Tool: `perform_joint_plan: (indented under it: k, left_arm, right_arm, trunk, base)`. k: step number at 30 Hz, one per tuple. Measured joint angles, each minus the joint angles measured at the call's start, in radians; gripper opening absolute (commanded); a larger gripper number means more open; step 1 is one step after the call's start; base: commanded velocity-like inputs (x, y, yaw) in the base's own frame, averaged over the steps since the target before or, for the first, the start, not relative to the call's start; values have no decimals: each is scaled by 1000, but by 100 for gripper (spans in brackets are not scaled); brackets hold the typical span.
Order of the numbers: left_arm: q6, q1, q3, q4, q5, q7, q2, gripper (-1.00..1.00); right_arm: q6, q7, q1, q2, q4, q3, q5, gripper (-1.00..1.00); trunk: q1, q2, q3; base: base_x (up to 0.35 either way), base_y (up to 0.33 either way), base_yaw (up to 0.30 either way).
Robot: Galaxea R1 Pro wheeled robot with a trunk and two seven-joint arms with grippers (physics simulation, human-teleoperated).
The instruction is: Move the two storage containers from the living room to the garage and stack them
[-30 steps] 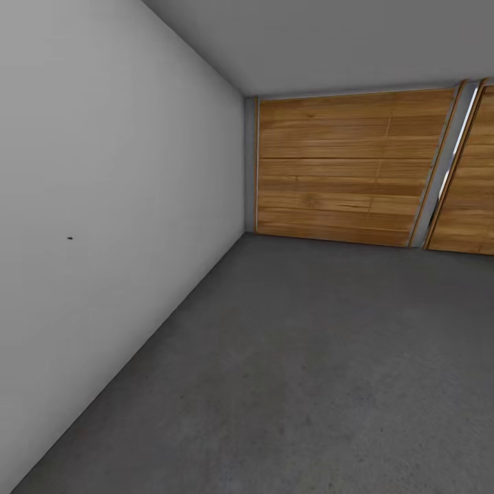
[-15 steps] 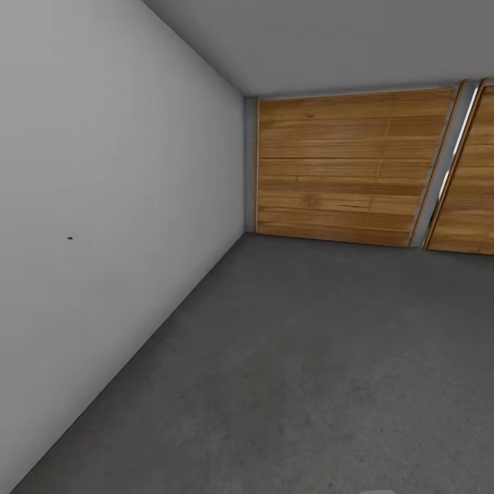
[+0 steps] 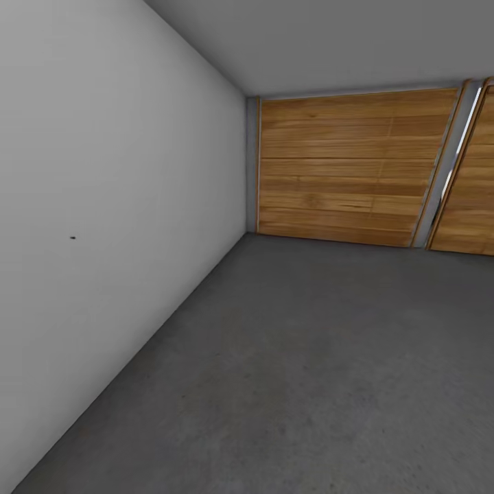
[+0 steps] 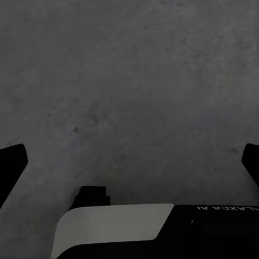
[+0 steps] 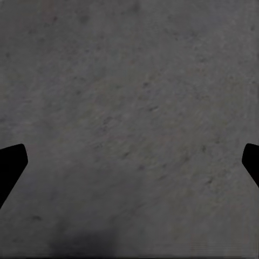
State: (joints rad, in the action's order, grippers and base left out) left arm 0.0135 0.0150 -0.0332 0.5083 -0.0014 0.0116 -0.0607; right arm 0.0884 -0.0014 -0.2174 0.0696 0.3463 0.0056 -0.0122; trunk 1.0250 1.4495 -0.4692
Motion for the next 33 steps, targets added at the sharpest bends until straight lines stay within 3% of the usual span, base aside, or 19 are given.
perform_joint_plan:
  k: [16, 26, 29, 33]
  left_arm:
    - [5, 0, 0, -2, 0, 0, 2, 100]
    - [4, 0, 0, -2, 0, 0, 2, 100]
    - [5, 0, 0, -2, 0, 0, 7, 100]
    - [5, 0, 0, -2, 0, 0, 9, 100]
  right_arm:
    - [1, -2, -1, -1, -5, 0, -1, 100]
    - [1, -61, 0, -6, -12, 2, 0, 100]
    - [42, -63, 0, -7, -22, 2, -3, 100]
    - [44, -61, -1, -7, -22, 3, -3, 100]
  trunk:
    - [0, 0, 0]
    - [0, 0, 0]
    - [0, 0, 0]
    - [0, 0, 0]
  base:
    - [0, 0, 286]
    - [0, 0, 300]
    - [0, 0, 300]
    - [0, 0, 300]
